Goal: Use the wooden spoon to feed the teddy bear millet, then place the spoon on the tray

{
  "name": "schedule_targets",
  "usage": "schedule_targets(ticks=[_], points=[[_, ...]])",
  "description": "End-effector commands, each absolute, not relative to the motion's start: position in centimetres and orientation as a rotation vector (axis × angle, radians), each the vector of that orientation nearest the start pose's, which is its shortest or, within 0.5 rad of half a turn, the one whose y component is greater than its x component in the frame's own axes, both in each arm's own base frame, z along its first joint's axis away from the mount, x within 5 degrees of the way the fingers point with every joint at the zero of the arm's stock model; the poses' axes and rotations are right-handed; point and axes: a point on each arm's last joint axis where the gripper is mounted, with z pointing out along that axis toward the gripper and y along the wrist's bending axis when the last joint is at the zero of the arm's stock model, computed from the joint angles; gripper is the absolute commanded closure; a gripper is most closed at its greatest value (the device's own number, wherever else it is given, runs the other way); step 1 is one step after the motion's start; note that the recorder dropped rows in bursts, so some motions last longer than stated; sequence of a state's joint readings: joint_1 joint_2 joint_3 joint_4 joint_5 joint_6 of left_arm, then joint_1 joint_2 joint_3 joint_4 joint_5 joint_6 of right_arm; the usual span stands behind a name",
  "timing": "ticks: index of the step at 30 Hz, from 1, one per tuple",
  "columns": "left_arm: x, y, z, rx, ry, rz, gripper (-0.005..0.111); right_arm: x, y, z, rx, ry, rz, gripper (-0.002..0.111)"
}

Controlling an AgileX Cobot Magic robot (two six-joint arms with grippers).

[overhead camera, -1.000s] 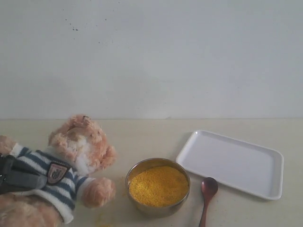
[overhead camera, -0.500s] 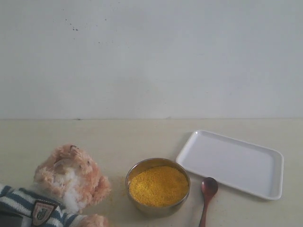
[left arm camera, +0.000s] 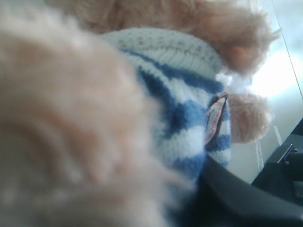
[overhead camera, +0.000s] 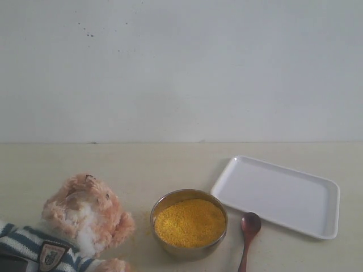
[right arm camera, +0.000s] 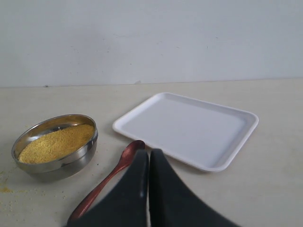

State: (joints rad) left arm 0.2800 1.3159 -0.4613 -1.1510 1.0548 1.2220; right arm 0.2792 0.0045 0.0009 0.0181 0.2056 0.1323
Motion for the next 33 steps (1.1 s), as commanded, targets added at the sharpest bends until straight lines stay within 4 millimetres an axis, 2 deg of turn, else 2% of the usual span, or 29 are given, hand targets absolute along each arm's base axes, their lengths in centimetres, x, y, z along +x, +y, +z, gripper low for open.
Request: schedule_targets(ticks=[1, 24, 26, 30, 33], points=[[18.3, -2.3, 19.7, 0.252, 2.438, -1.106, 0.103, 5.4, 1.6, 19.4, -0.123, 1.695, 0.315, 0.108], [18.3, -2.3, 19.7, 0.252, 2.438, -1.106, 0.103, 5.4, 1.6, 19.7, -0.121, 1.671, 0.318, 0.108], [18.3, -2.3, 19.7, 0.252, 2.438, -1.106, 0.103, 5.4, 1.6, 20.3, -0.056, 1.603, 0.387, 0.108], [18.3, -2.3, 19.7, 0.252, 2.438, -1.106, 0.103, 5.4, 1.4, 21.9, 0.192, 1.439, 0.662, 0.108], [18.3, -2.3, 19.7, 0.252, 2.438, -1.106, 0.103, 5.2, 1.3, 22.7, 0.248, 1.35, 0.739, 0.108]])
